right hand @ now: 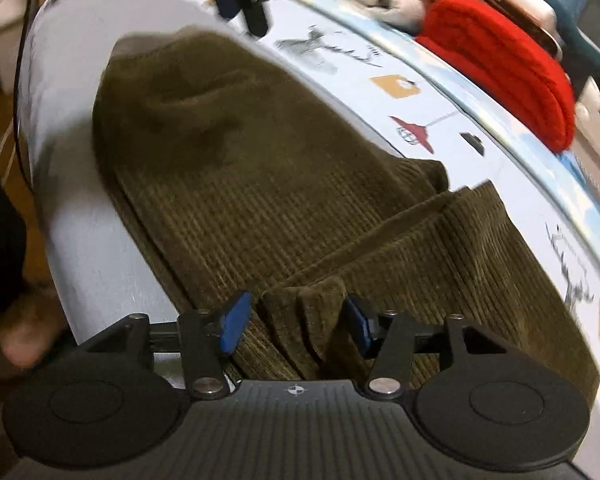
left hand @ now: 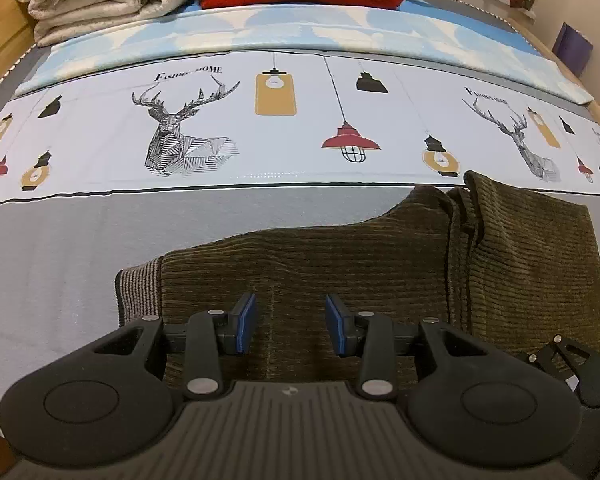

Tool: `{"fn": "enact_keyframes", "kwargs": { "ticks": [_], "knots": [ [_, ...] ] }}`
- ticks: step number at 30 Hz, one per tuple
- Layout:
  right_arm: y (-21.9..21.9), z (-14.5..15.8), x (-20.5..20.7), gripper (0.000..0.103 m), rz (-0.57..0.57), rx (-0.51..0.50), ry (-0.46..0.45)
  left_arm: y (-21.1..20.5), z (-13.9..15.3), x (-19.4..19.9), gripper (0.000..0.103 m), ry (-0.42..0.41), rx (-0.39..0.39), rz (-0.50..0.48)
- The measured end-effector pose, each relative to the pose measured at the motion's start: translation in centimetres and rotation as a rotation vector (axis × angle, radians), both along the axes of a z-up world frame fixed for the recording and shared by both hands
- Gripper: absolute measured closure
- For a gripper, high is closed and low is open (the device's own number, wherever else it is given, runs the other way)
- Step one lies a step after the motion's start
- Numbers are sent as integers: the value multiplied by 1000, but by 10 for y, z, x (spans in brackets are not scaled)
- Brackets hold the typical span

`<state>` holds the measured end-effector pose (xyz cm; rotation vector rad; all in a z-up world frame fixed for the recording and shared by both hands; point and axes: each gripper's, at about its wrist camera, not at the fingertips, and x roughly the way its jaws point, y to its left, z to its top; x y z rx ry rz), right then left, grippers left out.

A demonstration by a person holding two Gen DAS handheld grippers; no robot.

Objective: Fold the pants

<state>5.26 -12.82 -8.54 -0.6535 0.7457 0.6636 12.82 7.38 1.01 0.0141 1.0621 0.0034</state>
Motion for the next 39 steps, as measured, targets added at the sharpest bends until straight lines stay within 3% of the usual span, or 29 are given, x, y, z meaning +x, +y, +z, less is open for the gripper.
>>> {"fn": "enact_keyframes", "kwargs": {
  "ticks": [1, 3, 5, 7, 10, 13, 15, 18, 20, 22, 25, 28, 30, 32, 34, 35, 39],
  "knots": [
    [3, -1, -2, 49, 11, -23, -9, 1, 0, 0, 61, 0, -1, 2],
    [5, -1, 1, 70, 15, -46, -4, 3, 1, 0, 61, -3, -4, 2],
    [0, 5, 7, 79, 5, -25, 13, 4, 2, -1, 61, -6, -8, 1],
    [-9, 22, 14, 80, -27, 32, 14, 4, 4, -2, 61, -10, -13, 0],
    [-24, 60, 11, 81, -73, 104, -88, 4, 6, -3, 61, -16, -19, -2],
    [-37, 83, -7, 80, -35, 156, -145, 1, 6, -2, 61, -15, -16, -7],
    [-37, 74, -19, 79, 15, 117, -133, -2, 5, -1, 61, -12, -10, -9],
    [-32, 32, -26, 72, 57, -4, -1, -7, 3, 2, 61, -6, -6, -11],
    [-33, 15, -33, 72, 78, -79, 10, -12, 3, 3, 61, -5, -6, -17],
    [-44, 25, -36, 70, 68, -27, -7, -19, 3, 4, 61, -6, -5, -31],
    [-82, 58, -28, 51, -65, 167, -24, -29, 0, 8, 61, -3, 2, -46],
    [-131, 69, -10, 50, -279, 262, -14, -39, -1, 12, 61, 1, 5, -56],
    [-161, 62, 0, 50, -433, 245, 7, -47, -3, 15, 61, 3, 7, -70],
    [-190, 45, 8, 50, -588, 158, 39, -57, -4, 18, 61, 5, 9, -88],
    [-217, 13, 14, 50, -701, 5, 145, -66, -6, 20, 61, 7, 13, -104],
    [-229, 3, 13, 45, -721, -9, 178, -71, -7, 22, 61, 8, 14, -109],
    [-251, 15, 10, 47, -756, 135, 184, -88, -10, 28, 61, 11, 16, -130]
  ]
}}
